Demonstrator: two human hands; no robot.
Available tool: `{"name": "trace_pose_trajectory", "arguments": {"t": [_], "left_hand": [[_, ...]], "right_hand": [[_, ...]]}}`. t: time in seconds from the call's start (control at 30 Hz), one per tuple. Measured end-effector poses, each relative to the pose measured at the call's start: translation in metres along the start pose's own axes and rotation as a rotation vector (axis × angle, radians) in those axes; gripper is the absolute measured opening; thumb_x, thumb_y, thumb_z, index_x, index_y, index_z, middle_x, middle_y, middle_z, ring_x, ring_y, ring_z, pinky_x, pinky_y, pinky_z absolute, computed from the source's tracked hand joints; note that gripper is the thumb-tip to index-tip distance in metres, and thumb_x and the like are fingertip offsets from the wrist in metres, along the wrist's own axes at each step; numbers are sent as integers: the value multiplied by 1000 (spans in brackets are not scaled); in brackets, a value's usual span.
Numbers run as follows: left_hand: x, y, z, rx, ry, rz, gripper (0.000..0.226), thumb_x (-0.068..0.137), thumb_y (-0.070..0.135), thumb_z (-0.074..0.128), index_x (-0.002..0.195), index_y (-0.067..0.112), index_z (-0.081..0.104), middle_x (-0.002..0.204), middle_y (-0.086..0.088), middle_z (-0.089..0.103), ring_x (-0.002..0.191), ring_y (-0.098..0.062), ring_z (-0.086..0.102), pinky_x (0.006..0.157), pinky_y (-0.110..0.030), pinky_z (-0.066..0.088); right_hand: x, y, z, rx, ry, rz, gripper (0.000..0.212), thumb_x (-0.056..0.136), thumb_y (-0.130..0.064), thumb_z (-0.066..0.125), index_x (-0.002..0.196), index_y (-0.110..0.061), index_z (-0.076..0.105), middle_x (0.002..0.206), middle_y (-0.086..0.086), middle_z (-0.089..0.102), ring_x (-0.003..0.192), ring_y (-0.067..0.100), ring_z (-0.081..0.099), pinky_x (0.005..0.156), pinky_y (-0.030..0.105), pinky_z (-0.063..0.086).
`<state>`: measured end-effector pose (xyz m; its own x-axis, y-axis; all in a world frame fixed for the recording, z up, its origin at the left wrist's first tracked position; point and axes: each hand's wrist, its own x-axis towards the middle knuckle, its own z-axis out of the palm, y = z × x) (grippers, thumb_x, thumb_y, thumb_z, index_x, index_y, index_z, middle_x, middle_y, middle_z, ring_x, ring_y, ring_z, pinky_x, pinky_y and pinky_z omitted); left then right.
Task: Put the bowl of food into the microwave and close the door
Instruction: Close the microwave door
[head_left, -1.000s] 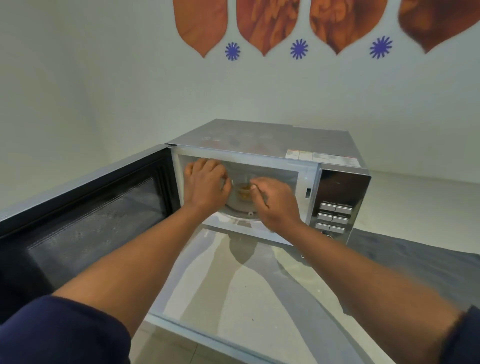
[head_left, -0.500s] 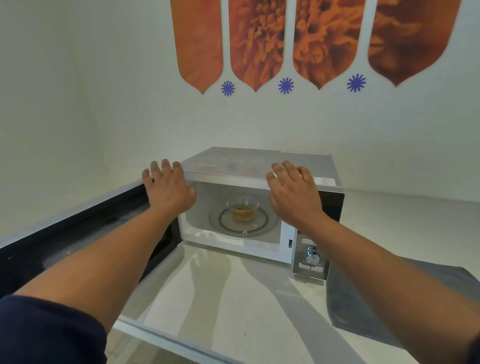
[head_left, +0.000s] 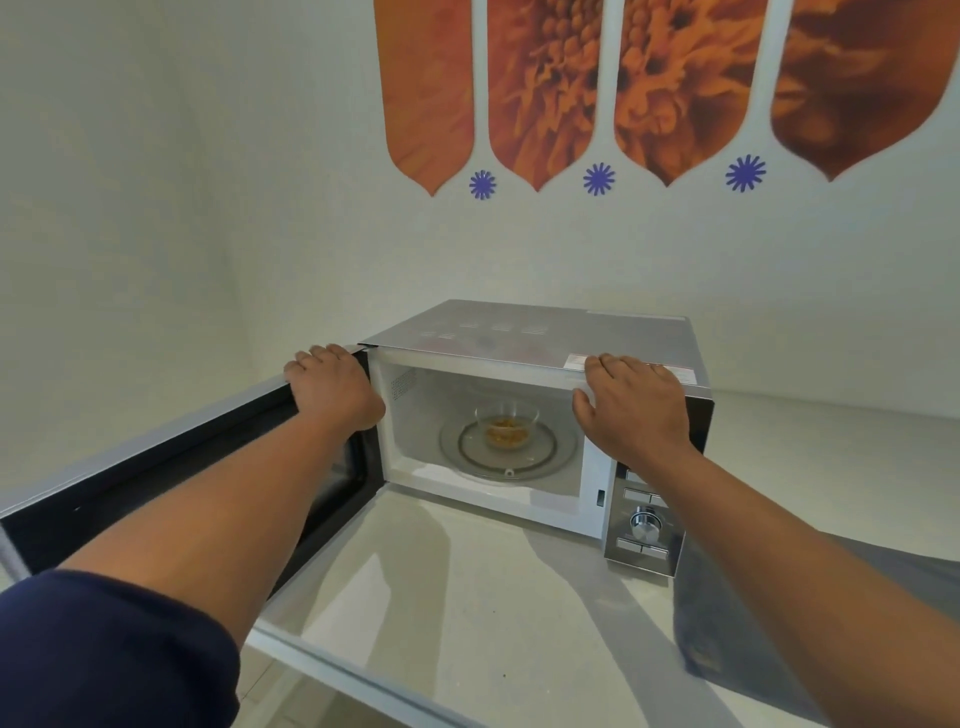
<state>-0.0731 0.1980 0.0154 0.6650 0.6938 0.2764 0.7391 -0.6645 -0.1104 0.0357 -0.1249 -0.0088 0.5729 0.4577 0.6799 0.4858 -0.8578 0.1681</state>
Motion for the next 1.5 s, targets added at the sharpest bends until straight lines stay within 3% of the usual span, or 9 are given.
{"name": "trace_pose_trajectory", "arguments": {"t": [0.27,0.57,0.73,0.83,1.03,1.1,1.2,1.37,1.5], "left_hand": [[4,-6,-29,-66,-161,87,93,78,65,47,151,8,36,147,-14,46,135,-33,46,105,-44,40],[2,-4,-67,-162,-458,151,76,96,52,39,161,16,19,168,-16,19,153,-34,20,119,-49,22],[-2,-2,-62,-236,-448,251,69,101,45,30,162,21,9,170,-11,12,156,-31,11,122,-48,14],[1,1,-51,-302,-389,233,82,91,55,30,162,25,4,171,-9,4,156,-30,5,123,-49,7],[-3,33,-39,-345,-302,312,80,94,53,18,162,15,-3,170,-12,-11,156,-27,-12,124,-49,-2],[-8,47,-43,-375,-261,389,75,97,48,18,162,15,-1,170,-12,-11,157,-28,-10,124,-50,0],[-12,71,-51,-430,-208,557,65,105,38,19,162,11,2,170,-15,-5,157,-31,-3,123,-53,4],[-22,85,-48,-576,-115,699,56,108,45,21,161,26,21,169,-3,23,154,-27,22,123,-44,16],[-32,104,-56,-659,-77,784,59,99,57,26,153,36,41,161,0,41,144,-28,39,115,-46,30]], "right_hand": [[-2,-3,-8,15,-7,27,43,96,-42,53,122,-11,70,117,7,76,106,28,72,88,42,56],[-3,-5,-13,72,-21,80,50,97,-46,41,121,-15,73,120,5,76,109,27,71,89,43,55],[-3,-5,-12,114,-34,101,50,95,-44,41,116,-14,74,115,6,77,105,29,73,89,45,56],[-2,-4,-12,148,-36,105,47,95,-42,41,113,-15,75,111,5,78,100,28,73,85,43,56],[1,0,-12,229,6,133,31,94,-37,41,78,-23,63,76,1,70,62,18,55,58,30,39],[2,2,-17,268,-5,143,28,93,-37,39,72,-26,54,69,-1,63,56,14,46,55,27,29],[4,10,-18,312,-34,199,33,92,-39,37,76,-26,62,72,-1,66,58,13,46,52,24,23],[8,12,-24,540,-100,261,36,95,-42,51,116,-29,77,112,-1,78,96,25,67,68,31,48],[2,21,-34,645,-107,323,36,95,-46,50,104,-28,80,103,-4,79,91,21,68,71,34,55]]}}
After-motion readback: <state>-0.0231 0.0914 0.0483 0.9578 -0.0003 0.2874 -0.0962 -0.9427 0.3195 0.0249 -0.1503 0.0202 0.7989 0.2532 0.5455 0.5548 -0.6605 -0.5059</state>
